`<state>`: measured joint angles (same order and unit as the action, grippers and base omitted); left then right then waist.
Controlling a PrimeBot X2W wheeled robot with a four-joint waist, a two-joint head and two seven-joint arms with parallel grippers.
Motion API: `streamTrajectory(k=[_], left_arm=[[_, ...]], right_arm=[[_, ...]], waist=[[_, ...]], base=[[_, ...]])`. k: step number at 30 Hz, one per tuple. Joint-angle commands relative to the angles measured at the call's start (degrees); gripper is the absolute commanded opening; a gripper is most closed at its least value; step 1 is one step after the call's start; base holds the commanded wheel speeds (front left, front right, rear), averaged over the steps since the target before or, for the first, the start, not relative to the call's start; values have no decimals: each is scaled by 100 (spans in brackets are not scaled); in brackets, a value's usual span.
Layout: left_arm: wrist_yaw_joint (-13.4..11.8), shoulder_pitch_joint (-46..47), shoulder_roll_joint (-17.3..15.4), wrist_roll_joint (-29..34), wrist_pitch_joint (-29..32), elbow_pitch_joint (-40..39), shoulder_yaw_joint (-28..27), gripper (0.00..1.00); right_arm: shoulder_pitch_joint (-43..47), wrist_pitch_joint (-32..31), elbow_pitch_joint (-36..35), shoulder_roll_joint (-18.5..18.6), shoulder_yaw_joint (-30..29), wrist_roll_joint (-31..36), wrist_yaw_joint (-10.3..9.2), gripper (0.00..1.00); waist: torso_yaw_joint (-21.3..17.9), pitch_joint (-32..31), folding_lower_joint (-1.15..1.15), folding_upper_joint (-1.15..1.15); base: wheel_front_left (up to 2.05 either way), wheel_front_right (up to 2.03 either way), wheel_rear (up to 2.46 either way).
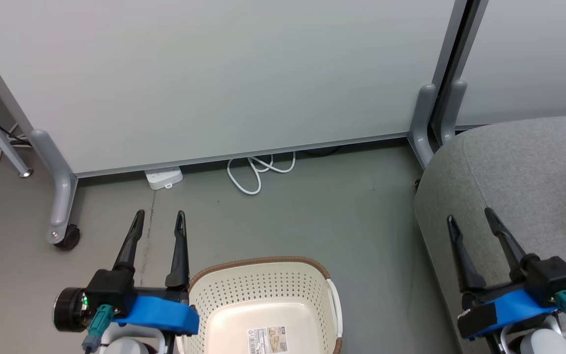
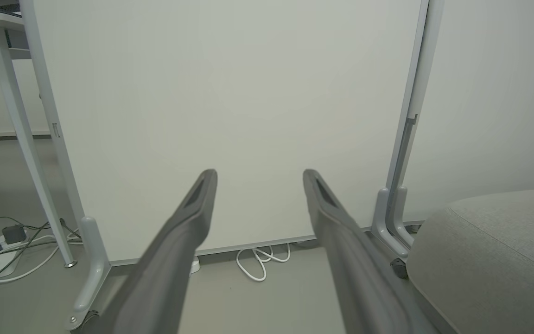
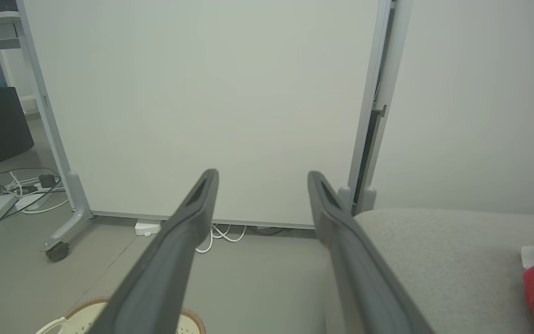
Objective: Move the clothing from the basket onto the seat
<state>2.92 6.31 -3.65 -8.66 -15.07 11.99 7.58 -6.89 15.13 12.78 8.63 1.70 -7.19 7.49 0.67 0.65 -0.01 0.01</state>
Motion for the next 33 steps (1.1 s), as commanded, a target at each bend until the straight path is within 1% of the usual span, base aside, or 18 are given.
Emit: streamTrajectory(k=[1,9,14,29,30,33], left_arm=[[31,-91,13,35,-14,-46,-86,100],[139,-416,72,77,-14,-121,-358,100],[173,-517,77,21,-14,-99,-374,100],[71,-595,79,-9,-14,15,-316,100],[96,-572,71,-40,2,29,-323,0],[98,-677,73,-67,38,192,-326,0]], right_arm=[[125,2,51,-36,-16,-21,1,100],[378,2,176,-140,-138,-64,1,100],[471,2,206,-193,-173,-67,1,100],[499,2,285,-216,-192,-109,1,100],[482,-1,298,-226,-198,-105,0,0],[530,-15,460,-265,-195,-128,0,0]], waist=[[14,-30,1,-1],[65,-145,1,-1],[94,-196,1,-1],[163,-262,1,-1],[162,-263,1,-1],[162,-263,1,-1]], base=[[0,0,0],[0,0,0],[0,0,0],[0,0,0],[0,0,0],[0,0,0]])
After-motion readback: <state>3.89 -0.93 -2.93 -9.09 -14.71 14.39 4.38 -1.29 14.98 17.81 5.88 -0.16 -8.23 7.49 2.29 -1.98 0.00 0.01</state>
